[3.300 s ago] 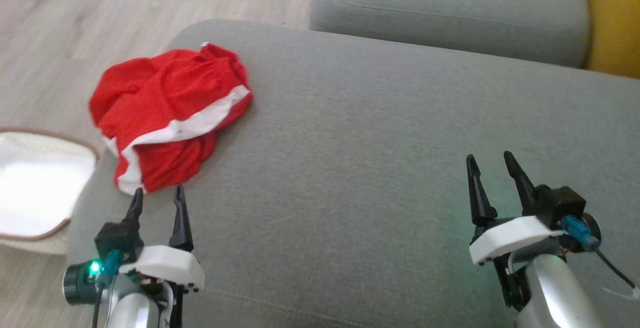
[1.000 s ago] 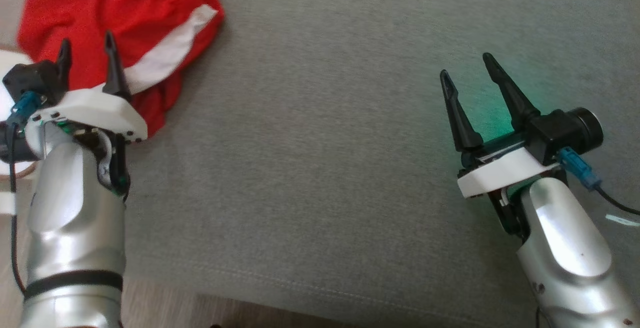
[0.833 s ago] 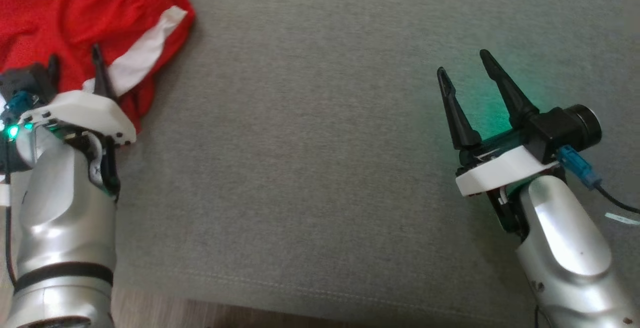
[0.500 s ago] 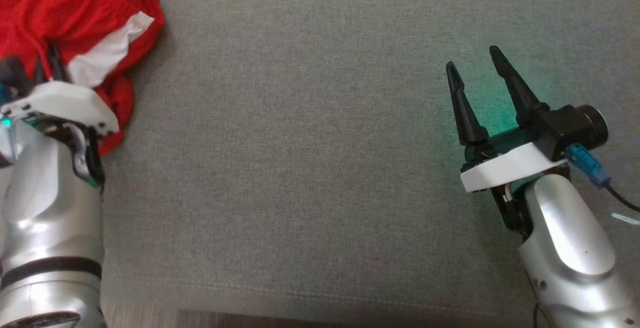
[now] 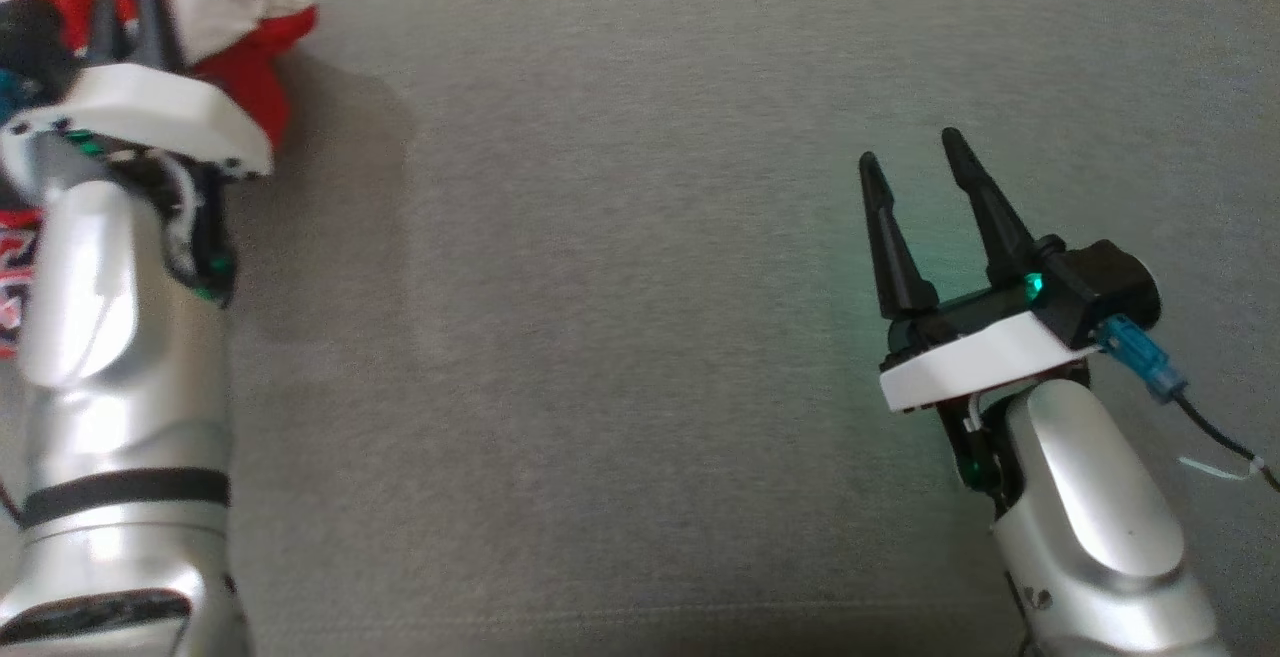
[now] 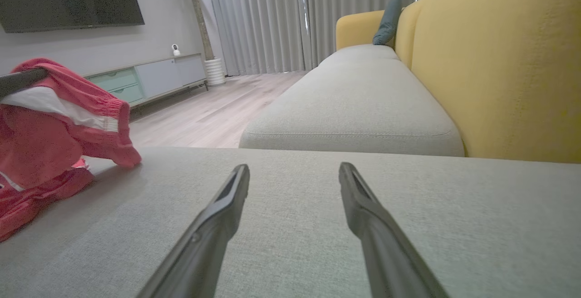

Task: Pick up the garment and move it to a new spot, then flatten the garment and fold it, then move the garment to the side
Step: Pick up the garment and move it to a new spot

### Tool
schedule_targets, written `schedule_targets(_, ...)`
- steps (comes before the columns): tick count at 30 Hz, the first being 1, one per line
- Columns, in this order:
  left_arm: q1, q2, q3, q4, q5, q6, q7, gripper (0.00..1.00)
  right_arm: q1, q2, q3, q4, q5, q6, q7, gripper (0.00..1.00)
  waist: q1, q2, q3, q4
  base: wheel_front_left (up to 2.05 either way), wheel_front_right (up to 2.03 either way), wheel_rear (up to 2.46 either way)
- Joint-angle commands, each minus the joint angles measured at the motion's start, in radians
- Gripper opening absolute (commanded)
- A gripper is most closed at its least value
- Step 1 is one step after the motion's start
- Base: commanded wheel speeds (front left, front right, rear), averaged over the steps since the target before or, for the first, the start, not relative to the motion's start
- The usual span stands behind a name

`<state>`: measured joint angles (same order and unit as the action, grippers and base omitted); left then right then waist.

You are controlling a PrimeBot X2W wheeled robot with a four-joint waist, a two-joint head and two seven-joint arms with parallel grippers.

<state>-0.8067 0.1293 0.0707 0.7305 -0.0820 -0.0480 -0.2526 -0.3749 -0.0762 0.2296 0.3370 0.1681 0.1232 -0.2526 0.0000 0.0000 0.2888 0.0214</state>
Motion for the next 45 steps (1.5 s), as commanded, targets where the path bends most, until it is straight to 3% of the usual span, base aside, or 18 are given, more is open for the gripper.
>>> schedule_targets(1,-0.03,0.024,0.009,-0.04,0.0,-0.007,-0.009,0.0,-0.004,0.016,0.027,-0.026,0.008,0.008,-0.009,1.0,0.0,0.0,-0.022,-0.064,0.0,0.0,0.0)
schedule_targets(9,0.0,-0.07,-0.102,-0.045,-0.051,-0.049,-0.009,0.0,-0.001,0.025,0.027,-0.038,0.031,0.008,-0.009,1.0,0.0,0.0,-0.022,-0.26,0.0,0.0,0.0)
schedule_targets(15,0.027,-0.078,-0.268,-0.051,-0.161,-0.056,-0.009,0.0,0.004,0.026,0.04,-0.05,0.074,0.008,-0.009,1.0,0.0,0.0,-0.019,-0.367,0.0,0.0,0.0)
schedule_targets(21,0.054,-0.079,-0.465,-0.106,-0.311,0.012,-0.009,0.0,0.017,0.026,0.038,-0.056,0.087,0.008,-0.009,1.0,0.0,0.0,-0.016,-0.395,0.0,0.0,0.0)
schedule_targets(27,0.098,-0.079,-0.574,-0.126,-0.353,0.076,-0.009,0.0,0.027,0.026,0.026,-0.053,0.083,0.008,-0.009,1.0,0.0,0.0,-0.025,-0.363,0.0,0.0,0.0)
schedule_targets(28,0.105,-0.079,-0.573,-0.124,-0.353,0.088,-0.009,0.35,0.027,0.026,0.026,-0.053,0.083,0.008,-0.009,1.0,0.0,0.0,-0.027,-0.356,0.0,0.0,0.0)
schedule_targets(29,0.113,-0.079,-0.569,-0.124,-0.345,0.101,-0.009,0.98,0.027,0.026,0.026,-0.053,0.08,0.008,-0.009,1.0,0.0,0.0,-0.028,-0.347,0.0,0.0,0.0)
schedule_targets(37,0.249,-0.077,-0.454,-0.19,-0.268,0.163,-0.009,1.0,0.032,0.026,0.014,-0.048,0.063,0.008,-0.009,1.0,0.0,0.0,-0.045,-0.279,0.0,0.0,0.0)
schedule_targets(45,0.398,-0.077,-0.338,-0.296,-0.188,0.177,-0.009,1.0,0.042,0.026,0.002,-0.035,0.046,0.008,-0.009,1.0,0.0,0.0,-0.068,-0.221,0.0,0.0,0.0)
